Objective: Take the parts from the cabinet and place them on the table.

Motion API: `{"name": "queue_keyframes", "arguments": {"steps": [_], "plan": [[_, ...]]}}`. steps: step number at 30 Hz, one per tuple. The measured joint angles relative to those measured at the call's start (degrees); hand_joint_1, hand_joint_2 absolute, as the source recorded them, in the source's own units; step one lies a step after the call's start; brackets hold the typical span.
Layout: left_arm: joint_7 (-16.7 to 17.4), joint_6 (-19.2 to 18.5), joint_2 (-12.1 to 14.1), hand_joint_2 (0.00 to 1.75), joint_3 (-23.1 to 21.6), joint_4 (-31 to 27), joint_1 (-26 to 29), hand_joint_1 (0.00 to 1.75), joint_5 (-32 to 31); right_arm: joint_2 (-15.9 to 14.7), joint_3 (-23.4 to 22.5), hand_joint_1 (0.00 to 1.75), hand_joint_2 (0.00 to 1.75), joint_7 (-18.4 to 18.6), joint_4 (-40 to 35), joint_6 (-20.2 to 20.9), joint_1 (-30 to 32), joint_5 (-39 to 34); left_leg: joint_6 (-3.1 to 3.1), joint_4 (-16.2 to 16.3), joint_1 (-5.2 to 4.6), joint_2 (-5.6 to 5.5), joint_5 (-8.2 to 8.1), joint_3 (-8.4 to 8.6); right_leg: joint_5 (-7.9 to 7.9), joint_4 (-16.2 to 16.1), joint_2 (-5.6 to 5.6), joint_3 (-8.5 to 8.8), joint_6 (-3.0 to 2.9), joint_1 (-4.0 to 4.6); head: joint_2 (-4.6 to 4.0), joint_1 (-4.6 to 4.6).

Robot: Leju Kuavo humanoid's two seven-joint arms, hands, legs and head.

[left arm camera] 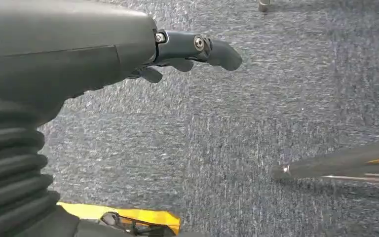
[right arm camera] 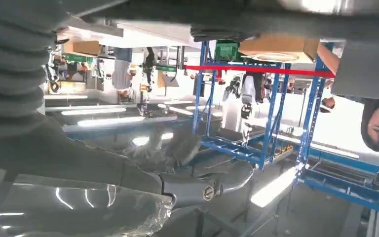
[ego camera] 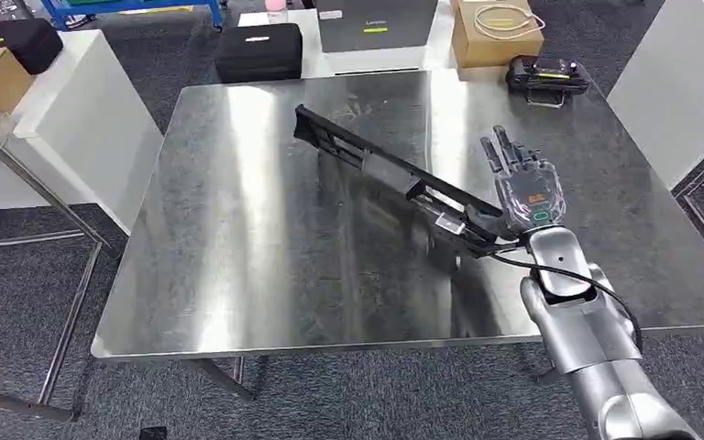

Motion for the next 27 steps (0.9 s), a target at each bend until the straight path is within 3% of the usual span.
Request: {"name": "queue_keyframes", "arguments": {"steps": [2, 3, 4, 5, 6, 7, 8, 9, 10, 12, 13, 14, 15, 17, 18, 19, 20, 22, 23, 24, 25, 27], "plan": [[0.35, -0.02, -0.02, 0.0, -0.02, 0.0, -0.01, 0.0, -0.11, 0.04, 0.0, 0.0, 0.0, 0.02, -0.02, 0.02, -0.02, 0.0, 2.17, -8.73, -0.81, -0.08, 4.9, 3.91, -0.08, -0.13, 0.15, 0.37, -0.12, 0.83, 0.0, -0.02], [0.55, -0.09, 0.2, 0.0, -0.02, 0.0, -0.03, 0.0, -0.26, 0.18, 0.0, 0.0, 0.0, 0.07, -0.07, 0.02, 0.02, 0.0, 4.91, -14.39, -2.18, -0.26, 6.96, 6.58, -0.09, -0.41, 0.19, 0.6, -0.24, 0.24, 0.0, 0.04], [0.72, -0.07, 0.94, 0.0, -0.02, -0.13, 0.0, 0.0, -0.28, 0.44, 0.0, 0.0, 0.0, 0.13, 0.0, 0.07, -0.06, 0.02, 5.88, -14.32, -2.4, -0.18, 6.72, 6.63, -0.06, -0.51, 0.22, 0.7, -0.05, 1.03, 0.0, 1.08], [0.68, -0.11, -0.18, 0.0, -0.07, 0.22, 0.05, 0.0, -0.48, 0.24, -0.02, 0.0, 0.0, 0.15, 0.04, 0.11, -0.08, 0.02, 6.0, -14.9, -2.91, 0.01, 6.92, 6.69, -0.02, -0.81, 0.2, 0.73, -0.04, 0.64, 0.0, 1.16], [0.76, 0.03, 0.91, 0.0, -0.06, -0.16, 0.03, 0.0, -0.46, 0.48, 0.0, 0.0, 0.0, 0.15, 0.11, 0.15, 0.14, 0.0, 6.19, -15.34, -3.31, -0.17, 6.86, 6.96, 0.08, -0.87, 0.29, 0.7, 0.07, 0.13, 0.0, 0.23], [0.79, -0.11, 0.22, 0.0, -0.04, 0.07, 0.01, 0.0, -0.46, 0.52, 0.04, 0.0, 0.0, 0.13, 0.11, 0.17, 0.28, 0.02, 6.12, -16.07, -3.41, -0.02, 7.13, 7.27, 0.35, -1.62, 0.2, 1.06, 0.4, 0.0, 0.0, 0.13], [0.81, -0.11, 0.86, 0.0, -0.04, -0.09, 0.02, 0.0, -0.46, 0.61, 0.09, 0.0, 0.0, 0.13, 0.07, 0.09, 0.31, 0.02, 6.71, -18.42, -3.33, -0.05, 8.13, 8.86, 0.58, -2.27, 0.25, 1.49, 0.74, 0.7, 0.0, 0.08], [0.83, -0.37, 0.39, 0.0, -0.04, 0.0, 0.15, 0.0, -0.46, 0.52, 0.07, 0.0, 0.0, 0.17, 0.11, 0.09, 0.11, 0.04, 6.02, -20.08, -2.62, 0.27, 9.23, 9.78, 0.42, -1.57, -0.13, 1.03, 0.61, 0.43, 0.0, 0.2], [0.83, -0.59, 0.37, 0.0, -0.04, 0.0, 0.07, 0.0, -0.5, 0.46, 0.02, 0.0, 0.0, 0.2, 0.11, 0.09, -0.37, 0.04, 6.09, -20.4, -2.47, 0.22, 9.47, 9.91, -1.3, 0.79, -0.03, -0.19, 0.18, 0.61, 0.0, 0.24], [1.07, -1.16, 0.17, 0.0, -0.07, 0.02, 0.04, 0.0, -0.66, 0.33, 0.02, 0.0, 0.0, 0.2, 0.15, 0.04, -0.5, 0.04, 5.69, -20.35, -2.46, 0.21, 9.68, 9.77, -5.39, 11.13, -0.05, -5.2, -0.21, 0.2, 0.0, 0.24], [1.13, -1.26, -0.02, 0.0, -0.07, 0.04, 0.08, 0.0, -0.89, 0.24, 0.0, 0.0, 0.0, 0.18, 0.2, 0.02, -0.29, -0.02, 5.53, -20.29, -2.41, 0.19, 9.62, 9.67, -6.6, 15.42, -0.06, -7.45, 0.11, -0.04, 0.0, 0.24], [1.29, -1.53, -0.09, 0.0, -0.07, 0.07, 0.11, 0.0, -1.05, 0.09, -0.13, 0.0, 0.0, 0.15, 0.2, -0.04, -0.21, -0.17, 5.22, -20.15, -2.26, 0.15, 9.58, 9.57, -6.58, 17.02, -0.08, -8.51, 0.73, -0.27, 0.0, 0.28], [1.33, -1.77, -0.15, 0.0, -0.07, 0.11, 0.12, 0.0, -1.16, -0.13, -0.44, 0.0, 0.0, 0.02, 0.2, -0.07, -0.28, -0.37, 4.8, -19.95, -2.08, 0.05, 9.48, 9.5, -5.47, 15.39, -0.12, -7.81, 1.63, -0.59, 0.0, 0.2], [1.35, -1.9, -0.44, 0.0, -0.09, 0.11, 0.12, 0.0, -1.29, -0.98, -1.24, 0.0, 0.0, -0.46, 0.05, -0.07, -0.96, -0.83, 3.49, -18.6, -1.6, -0.1, 8.72, 9.17, -1.33, 4.37, -0.5, -1.98, 3.72, -1.41, 0.0, 0.28], [1.38, -2.07, -0.38, 0.0, -0.09, 0.11, 0.11, 0.0, -1.5, -1.29, -1.6, 0.0, 0.0, -0.72, -0.15, -0.02, -1.36, -1.23, 2.55, -17.27, -1.77, -0.15, 8.01, 8.63, -0.39, -0.31, -1.03, 0.59, 4.24, -1.83, 0.0, 0.37], [1.49, -2.19, -0.24, 0.0, -0.09, 0.11, 0.09, 0.0, -1.75, -1.75, -2.12, 0.0, 0.0, -1.12, -0.42, 0.09, -1.91, -1.97, 1.91, -15.85, -2.02, -0.17, 7.09, 7.84, -0.43, -0.24, -1.05, 0.76, 3.52, -1.38, 0.0, 0.48], [1.57, -2.21, -0.26, 0.0, -0.13, 0.13, 0.09, 0.0, -1.92, -2.41, -2.58, 0.0, 1.75, -1.4, -0.94, 0.2, -1.92, -2.43, 1.57, -15.63, -2.03, -0.1, 6.74, 7.69, -0.42, -0.09, -0.78, 0.44, 2.29, -1.41, 0.0, 0.0], [2.31, -2.3, -0.31, 0.0, -0.26, 0.15, 0.17, 0.0, -2.84, -4.39, -3.63, 0.0, 1.75, -2.32, -1.66, 0.26, -2.37, -3.58, 1.29, -15.65, -1.72, -0.13, 6.75, 7.49, -0.33, -0.06, -0.77, 0.36, 1.44, -1.15, 0.0, 0.02], [2.53, -2.32, -0.22, 0.0, -0.41, 0.15, 0.18, 0.0, -3.08, -4.89, -3.93, 0.0, 1.75, -2.57, -1.77, 0.26, -2.44, -4.0, 1.18, -15.49, -1.68, -0.1, 6.63, 7.39, -0.17, -0.23, -0.77, 0.48, 1.12, -1.88, 0.0, 0.04], [2.8, -2.32, -0.28, 0.0, -0.55, 0.15, 0.19, 0.0, -3.56, -5.7, -4.35, 0.0, 1.75, -3.14, -2.07, 0.04, -2.48, -4.52, 0.61, -14.49, -1.41, -0.17, 5.9, 7.24, -0.07, -0.33, -0.7, 0.68, 0.93, -2.13, 0.0, 0.05], [2.86, -2.34, -0.35, 0.0, -0.74, 0.15, 0.19, 0.0, -3.63, -6.38, -4.76, 0.0, 1.75, -3.32, -2.31, -0.28, -2.38, -4.74, -0.01, -12.0, -1.09, -0.12, 3.93, 6.27, -0.08, -0.33, -0.72, 0.72, 0.55, -2.18, 0.0, -0.33], [3.02, -2.36, -0.33, 0.0, -0.98, 0.15, 0.16, 0.0, -3.76, -6.84, -4.98, 0.0, 1.75, -3.37, -2.47, -1.31, -2.18, -5.01, -0.93, -4.38, -0.25, -0.11, -0.23, 2.84, -0.15, -0.33, -0.67, 0.65, 0.48, -2.17, 0.0, -0.31]]}}
